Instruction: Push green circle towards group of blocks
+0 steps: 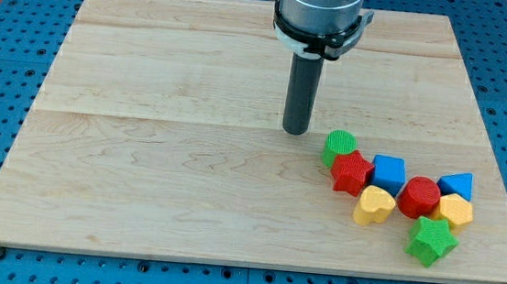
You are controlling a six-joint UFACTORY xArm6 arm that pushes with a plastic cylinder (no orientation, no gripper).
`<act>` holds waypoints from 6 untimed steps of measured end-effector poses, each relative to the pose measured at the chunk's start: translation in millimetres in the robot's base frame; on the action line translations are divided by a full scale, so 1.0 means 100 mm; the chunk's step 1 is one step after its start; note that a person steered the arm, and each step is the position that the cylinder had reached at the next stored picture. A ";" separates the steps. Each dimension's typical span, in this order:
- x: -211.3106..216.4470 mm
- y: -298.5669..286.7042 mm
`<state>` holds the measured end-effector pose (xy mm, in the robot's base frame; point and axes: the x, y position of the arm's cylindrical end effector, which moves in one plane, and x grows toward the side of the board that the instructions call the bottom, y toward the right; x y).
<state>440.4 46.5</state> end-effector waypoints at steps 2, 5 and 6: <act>0.00 -0.01; 0.50 0.60; 0.37 0.57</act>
